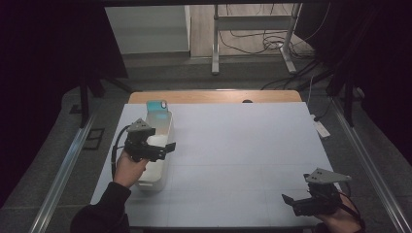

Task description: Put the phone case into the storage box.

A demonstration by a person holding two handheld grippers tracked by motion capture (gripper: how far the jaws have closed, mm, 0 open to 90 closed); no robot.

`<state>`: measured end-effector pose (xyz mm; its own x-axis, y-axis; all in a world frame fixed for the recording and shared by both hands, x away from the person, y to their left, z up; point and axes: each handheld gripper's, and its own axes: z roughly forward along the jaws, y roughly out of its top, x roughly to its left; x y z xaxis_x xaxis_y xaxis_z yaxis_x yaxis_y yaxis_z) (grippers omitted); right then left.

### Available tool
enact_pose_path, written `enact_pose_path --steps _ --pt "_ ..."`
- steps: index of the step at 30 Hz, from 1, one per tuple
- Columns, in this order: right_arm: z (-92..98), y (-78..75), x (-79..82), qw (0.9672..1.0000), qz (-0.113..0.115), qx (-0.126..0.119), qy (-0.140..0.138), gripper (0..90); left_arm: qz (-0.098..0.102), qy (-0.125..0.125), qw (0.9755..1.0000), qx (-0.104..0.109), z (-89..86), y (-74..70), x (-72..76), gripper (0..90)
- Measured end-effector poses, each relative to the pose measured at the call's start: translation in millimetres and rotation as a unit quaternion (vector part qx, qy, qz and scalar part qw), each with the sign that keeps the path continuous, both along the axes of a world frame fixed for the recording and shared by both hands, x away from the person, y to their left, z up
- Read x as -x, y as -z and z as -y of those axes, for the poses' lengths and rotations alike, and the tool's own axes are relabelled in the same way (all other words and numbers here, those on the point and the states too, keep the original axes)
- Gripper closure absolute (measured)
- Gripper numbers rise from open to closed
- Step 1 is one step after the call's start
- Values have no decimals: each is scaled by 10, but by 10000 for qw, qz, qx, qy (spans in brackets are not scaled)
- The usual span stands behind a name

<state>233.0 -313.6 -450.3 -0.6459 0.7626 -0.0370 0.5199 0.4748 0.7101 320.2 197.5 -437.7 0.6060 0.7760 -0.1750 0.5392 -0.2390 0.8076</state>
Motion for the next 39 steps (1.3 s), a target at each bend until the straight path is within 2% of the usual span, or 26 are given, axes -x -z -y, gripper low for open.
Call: enact_pose_path --steps 16,21,26,39 --pt "3 -4 1 10000 -11 -10 -14 0 -61 25 10000 -6 16 67 169 0" --pt "2 -2 1 10000 -13 -19 -20 0 -37 4 10000 64 -5 63 244 0" --pt "5 -3 2 10000 -16 -22 -19 0 -23 20 10000 20 -10 79 292 0" --pt "2 -2 3 10000 -18 3 -16 0 48 -10 9999 110 -32 34 441 0"
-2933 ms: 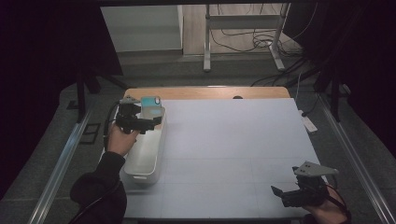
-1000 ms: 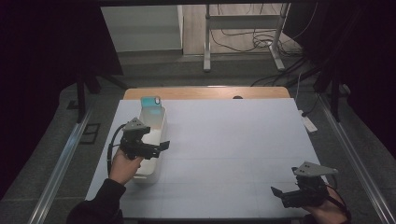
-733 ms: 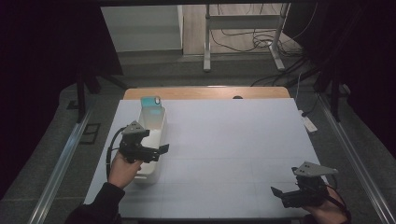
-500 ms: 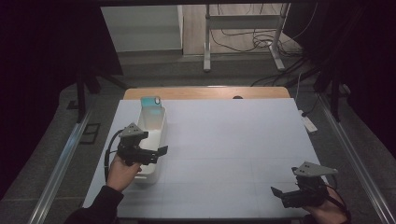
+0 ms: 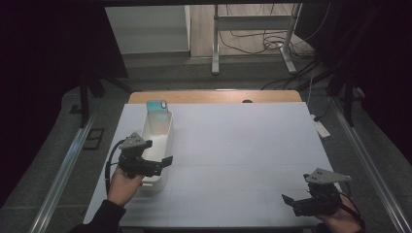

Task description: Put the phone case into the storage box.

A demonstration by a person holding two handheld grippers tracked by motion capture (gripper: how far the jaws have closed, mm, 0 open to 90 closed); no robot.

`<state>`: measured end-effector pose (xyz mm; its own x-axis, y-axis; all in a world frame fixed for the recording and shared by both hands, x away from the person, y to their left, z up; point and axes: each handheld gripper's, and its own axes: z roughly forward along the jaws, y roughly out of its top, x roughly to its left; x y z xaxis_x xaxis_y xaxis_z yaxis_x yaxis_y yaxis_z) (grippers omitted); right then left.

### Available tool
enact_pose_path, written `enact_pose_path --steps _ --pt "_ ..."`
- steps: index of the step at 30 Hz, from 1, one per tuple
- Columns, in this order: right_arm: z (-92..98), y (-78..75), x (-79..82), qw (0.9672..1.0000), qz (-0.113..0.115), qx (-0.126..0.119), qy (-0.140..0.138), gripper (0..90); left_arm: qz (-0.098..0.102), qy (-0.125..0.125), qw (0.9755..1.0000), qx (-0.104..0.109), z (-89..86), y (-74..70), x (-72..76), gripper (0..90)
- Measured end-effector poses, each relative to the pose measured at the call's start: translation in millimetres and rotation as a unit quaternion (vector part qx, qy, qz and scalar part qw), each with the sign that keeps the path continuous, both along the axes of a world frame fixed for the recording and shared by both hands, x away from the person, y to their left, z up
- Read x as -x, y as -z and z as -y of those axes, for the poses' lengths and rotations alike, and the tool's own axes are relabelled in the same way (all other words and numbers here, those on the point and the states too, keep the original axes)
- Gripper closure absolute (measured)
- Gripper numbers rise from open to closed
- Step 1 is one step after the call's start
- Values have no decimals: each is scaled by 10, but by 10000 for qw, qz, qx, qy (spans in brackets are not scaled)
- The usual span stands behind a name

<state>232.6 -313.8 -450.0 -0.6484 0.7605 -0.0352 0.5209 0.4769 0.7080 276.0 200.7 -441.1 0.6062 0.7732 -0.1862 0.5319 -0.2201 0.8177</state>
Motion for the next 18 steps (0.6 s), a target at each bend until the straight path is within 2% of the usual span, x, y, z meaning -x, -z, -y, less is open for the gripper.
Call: enact_pose_path --steps 18 --pt "2 0 -1 10000 -11 -9 3 0 31 4 10000 -17 -46 29 234 0"
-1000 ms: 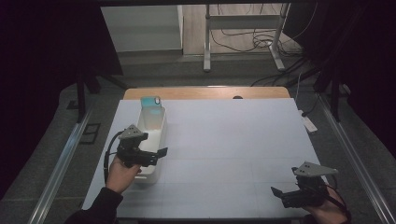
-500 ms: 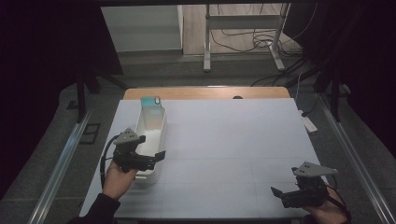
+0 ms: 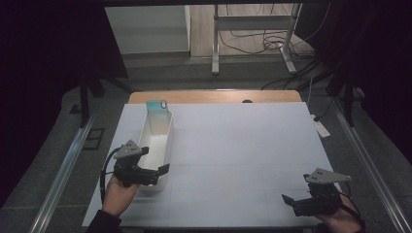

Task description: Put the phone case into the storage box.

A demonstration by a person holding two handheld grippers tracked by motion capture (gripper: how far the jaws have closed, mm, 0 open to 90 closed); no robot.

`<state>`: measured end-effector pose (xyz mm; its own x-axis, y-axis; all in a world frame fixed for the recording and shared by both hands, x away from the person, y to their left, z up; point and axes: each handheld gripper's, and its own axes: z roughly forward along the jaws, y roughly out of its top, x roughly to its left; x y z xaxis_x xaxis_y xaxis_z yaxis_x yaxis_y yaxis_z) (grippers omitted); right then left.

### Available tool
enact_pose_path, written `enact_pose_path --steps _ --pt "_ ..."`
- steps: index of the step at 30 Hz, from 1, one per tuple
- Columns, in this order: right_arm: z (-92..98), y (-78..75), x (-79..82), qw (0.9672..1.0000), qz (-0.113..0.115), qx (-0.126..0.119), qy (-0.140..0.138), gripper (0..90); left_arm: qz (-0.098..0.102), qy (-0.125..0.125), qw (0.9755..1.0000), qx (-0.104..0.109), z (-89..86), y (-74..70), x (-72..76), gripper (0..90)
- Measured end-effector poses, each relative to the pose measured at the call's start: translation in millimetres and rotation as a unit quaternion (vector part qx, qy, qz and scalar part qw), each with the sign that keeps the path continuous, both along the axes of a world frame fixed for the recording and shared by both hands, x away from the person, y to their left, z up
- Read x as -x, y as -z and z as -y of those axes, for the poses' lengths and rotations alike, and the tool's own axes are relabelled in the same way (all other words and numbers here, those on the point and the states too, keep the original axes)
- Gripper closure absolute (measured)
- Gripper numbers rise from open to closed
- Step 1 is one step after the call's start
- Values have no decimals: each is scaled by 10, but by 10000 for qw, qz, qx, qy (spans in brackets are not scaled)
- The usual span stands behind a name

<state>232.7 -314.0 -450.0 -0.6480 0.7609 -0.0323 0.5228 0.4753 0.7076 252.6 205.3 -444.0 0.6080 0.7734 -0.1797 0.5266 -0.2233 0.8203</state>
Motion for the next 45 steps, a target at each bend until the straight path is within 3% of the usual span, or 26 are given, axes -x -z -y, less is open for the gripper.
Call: enact_pose_path --steps 16,45 --pt "2 1 -1 10000 -10 -23 6 0 19 -84 10000 49 -94 26 215 0" --pt "2 2 -2 10000 -19 -19 -1 0 -70 -402 9990 -173 -233 148 539 0"
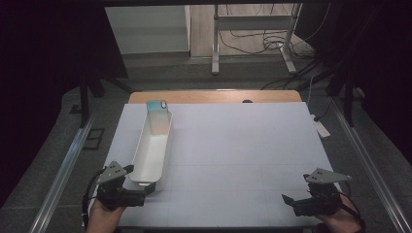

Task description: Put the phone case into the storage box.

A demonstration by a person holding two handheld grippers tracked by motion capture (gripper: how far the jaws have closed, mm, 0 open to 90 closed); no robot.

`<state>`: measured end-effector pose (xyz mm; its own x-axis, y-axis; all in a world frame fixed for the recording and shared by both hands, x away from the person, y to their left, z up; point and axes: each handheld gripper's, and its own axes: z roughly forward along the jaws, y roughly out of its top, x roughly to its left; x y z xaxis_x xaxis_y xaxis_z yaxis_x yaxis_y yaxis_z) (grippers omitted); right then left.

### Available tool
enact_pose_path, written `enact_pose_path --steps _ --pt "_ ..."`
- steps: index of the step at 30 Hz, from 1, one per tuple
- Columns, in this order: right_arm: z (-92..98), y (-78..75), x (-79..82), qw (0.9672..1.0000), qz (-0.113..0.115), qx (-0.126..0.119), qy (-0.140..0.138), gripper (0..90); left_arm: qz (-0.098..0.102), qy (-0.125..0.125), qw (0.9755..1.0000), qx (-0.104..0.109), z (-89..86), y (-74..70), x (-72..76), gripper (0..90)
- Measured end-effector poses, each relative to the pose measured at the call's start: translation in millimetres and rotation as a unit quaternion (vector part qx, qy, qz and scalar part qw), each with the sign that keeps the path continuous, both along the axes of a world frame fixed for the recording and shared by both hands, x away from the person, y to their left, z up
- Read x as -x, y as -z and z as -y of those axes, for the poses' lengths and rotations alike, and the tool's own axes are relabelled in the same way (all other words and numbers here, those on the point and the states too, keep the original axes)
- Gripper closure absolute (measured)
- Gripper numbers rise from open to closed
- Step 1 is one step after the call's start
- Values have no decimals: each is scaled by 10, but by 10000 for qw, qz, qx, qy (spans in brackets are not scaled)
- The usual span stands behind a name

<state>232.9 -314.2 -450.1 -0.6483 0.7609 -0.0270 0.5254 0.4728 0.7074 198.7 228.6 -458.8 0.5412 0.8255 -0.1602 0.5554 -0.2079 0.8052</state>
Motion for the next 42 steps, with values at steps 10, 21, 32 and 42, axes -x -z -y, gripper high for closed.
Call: enact_pose_path --steps 10,21,32,42 --pt "-1 0 1 10000 1 6 -6 0 -64 -32 9999 -110 -4 33 64 0" --pt "-2 1 0 10000 2 8 -13 0 -117 -64 9997 -221 -7 68 120 0" --pt "-2 1 -1 10000 -9 8 13 0 -159 -67 9991 -388 -6 100 181 0" --pt "-4 1 -1 10000 -5 21 3 0 -199 -70 9984 -527 21 107 184 0"
